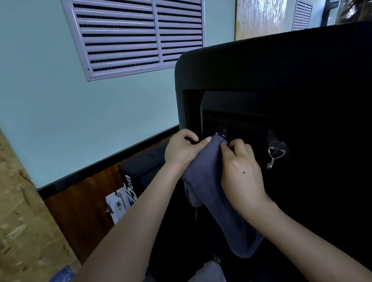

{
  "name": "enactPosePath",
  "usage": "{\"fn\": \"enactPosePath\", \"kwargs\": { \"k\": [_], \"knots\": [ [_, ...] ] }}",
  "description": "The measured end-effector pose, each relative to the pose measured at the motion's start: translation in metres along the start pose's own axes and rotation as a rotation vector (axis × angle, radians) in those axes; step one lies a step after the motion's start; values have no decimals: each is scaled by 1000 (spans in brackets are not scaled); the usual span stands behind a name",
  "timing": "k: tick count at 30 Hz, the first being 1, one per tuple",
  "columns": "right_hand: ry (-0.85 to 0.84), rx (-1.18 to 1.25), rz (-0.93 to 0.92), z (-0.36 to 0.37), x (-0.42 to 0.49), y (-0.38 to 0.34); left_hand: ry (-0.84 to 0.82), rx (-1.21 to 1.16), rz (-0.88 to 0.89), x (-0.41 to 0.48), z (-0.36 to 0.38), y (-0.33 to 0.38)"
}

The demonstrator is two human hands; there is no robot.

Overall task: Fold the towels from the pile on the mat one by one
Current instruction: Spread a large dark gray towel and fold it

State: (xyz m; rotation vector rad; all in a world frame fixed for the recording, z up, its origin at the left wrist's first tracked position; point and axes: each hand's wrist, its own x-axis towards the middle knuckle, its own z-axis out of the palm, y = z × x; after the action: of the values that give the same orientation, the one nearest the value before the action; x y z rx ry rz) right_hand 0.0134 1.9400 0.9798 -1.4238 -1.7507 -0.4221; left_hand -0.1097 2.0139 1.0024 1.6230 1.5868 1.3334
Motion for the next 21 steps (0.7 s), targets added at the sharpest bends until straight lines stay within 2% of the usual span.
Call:
{"fn": "enactPosePath", "kwargs": {
  "k": [2, 4, 10, 14, 21],
  "knots": [
    [-15, 32, 3, -1, -4, 0, -37, -36, 147, -7, -1, 3],
    [-38, 107, 14, -3, -9, 2, -103, -52, 186, -15, -1, 8],
    [-161, 339, 90, -5, -18, 5, -327, -213, 32, -26, -7, 3],
    [-282, 459, 191, -8, -20, 0, -412, -294, -79, -26, -8, 2],
    [-309, 539, 201, -11, -15, 8, -477, -192, -290, -29, -10, 6]
  ]
}}
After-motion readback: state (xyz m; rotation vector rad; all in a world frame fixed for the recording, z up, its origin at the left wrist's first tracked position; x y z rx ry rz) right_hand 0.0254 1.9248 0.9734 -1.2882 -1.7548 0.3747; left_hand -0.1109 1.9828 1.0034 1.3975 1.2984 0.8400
